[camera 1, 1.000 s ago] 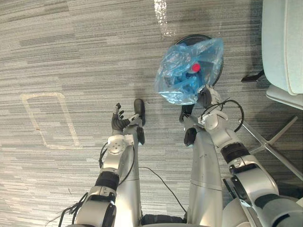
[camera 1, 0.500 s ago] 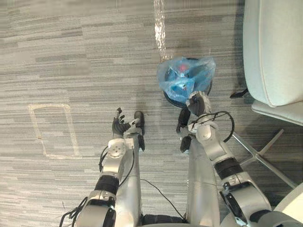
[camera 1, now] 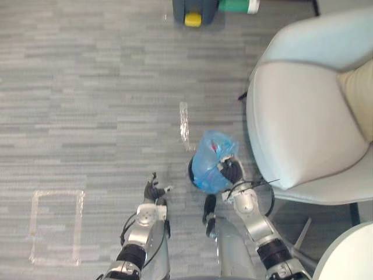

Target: Gather rubbish on tea table into small bin, then transfer packed bag to large trash can.

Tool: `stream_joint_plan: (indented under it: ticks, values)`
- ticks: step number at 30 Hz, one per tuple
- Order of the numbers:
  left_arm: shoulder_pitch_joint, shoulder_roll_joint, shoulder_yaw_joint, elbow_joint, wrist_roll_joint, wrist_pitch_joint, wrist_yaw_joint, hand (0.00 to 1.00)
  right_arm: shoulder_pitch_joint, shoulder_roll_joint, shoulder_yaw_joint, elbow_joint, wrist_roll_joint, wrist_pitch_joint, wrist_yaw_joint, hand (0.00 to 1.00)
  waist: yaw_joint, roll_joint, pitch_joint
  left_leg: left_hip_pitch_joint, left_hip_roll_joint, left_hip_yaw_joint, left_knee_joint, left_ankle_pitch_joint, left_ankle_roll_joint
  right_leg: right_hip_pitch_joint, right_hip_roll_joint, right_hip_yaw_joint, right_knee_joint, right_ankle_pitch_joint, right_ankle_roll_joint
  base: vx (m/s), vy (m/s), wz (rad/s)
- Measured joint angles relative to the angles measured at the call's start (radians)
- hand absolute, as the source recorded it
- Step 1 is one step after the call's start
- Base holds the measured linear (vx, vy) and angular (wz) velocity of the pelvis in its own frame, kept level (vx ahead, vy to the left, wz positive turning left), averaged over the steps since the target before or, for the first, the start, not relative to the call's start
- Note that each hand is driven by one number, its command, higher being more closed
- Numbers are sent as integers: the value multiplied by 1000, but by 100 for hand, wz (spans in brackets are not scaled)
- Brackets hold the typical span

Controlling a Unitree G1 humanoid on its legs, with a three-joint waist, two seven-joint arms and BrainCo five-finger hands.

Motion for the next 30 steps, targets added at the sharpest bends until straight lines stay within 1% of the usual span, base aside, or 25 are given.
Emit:
stream_joint_plan:
  ticks: [2,4,6,9,12,15,18,20,22,23,24,25,28,30]
  values:
    - [15,16,-9,4,17,4,-15,0,6,-7,1,0,1,-1,25,100,-3,0,-5,58,-4,6,-41,12,0,65,8,2,-60,22,7,85,18,-6]
    - [38,35,-21,4,20,10,-17,0,19,-15,5,0,0,-3,45,100,-8,-1,-41,98,-7,10,-76,19,-1,110,15,5,-111,40,11,66,16,-4]
    - [55,38,-25,0,34,13,-29,0,24,-41,24,-2,0,-6,69,100,-12,-1,-73,142,-13,12,-107,25,1,158,16,10,-151,54,17,79,26,-4]
    - [77,59,-46,-41,53,13,-37,0,38,-69,50,-11,1,-20,99,100,-13,-8,-111,182,-21,14,-137,30,3,202,15,16,-198,72,19,20,21,-2]
    - [101,76,-64,-105,57,13,-57,0,43,-99,78,-28,20,-27,131,100,-14,-17,-125,206,-26,13,-149,35,6,232,13,21,-225,86,23,-7,6,-3]
    - [128,80,-72,-214,56,12,-73,0,43,-161,109,-101,27,-40,164,100,-14,-22,-136,214,-34,13,-156,39,11,237,9,30,-232,97,25,-38,13,-7]
    - [140,104,-103,-300,56,11,-93,0,40,-218,125,-143,30,-54,193,100,-14,-26,-148,240,-40,12,-180,45,13,254,7,39,-246,105,27,-29,4,-7]
    - [149,120,-116,-369,55,9,-105,0,38,-275,157,-173,62,-60,213,100,-14,-30,-151,256,-40,12,-189,44,14,263,7,46,-246,104,28,-25,-3,-9]
    - [158,144,-127,-441,54,-10,-122,0,33,-337,175,-213,72,-69,234,100,-13,-35,-157,269,-40,11,-209,46,21,262,6,58,-245,96,40,-13,-12,-12]
    - [158,153,-135,-453,54,-12,-123,0,30,-349,180,-219,76,-75,236,100,-13,-35,-158,270,-40,11,-211,47,21,262,6,58,-245,94,42,-4,-17,-8]
    - [158,172,-149,-485,54,-20,-134,0,20,-386,193,-240,81,-82,245,100,-16,-37,-161,277,-41,12,-221,50,22,263,5,62,-245,93,43,9,-12,-7]
    - [158,188,-159,-511,54,-30,-143,0,5,-415,203,-251,100,-91,251,100,-18,-37,-163,283,-41,13,-227,53,20,264,6,65,-245,93,43,17,-8,-8]
    - [155,229,-188,-563,54,-55,-151,0,-53,-499,247,-273,110,-107,268,100,-29,-37,-183,296,-42,14,-248,61,16,267,9,66,-245,98,37,41,-9,-2]
    - [149,255,-197,-588,54,-68,-152,0,-92,-545,272,-301,116,-130,269,100,-34,-38,-187,301,-43,16,-253,61,16,269,10,70,-245,98,36,42,2,-3]
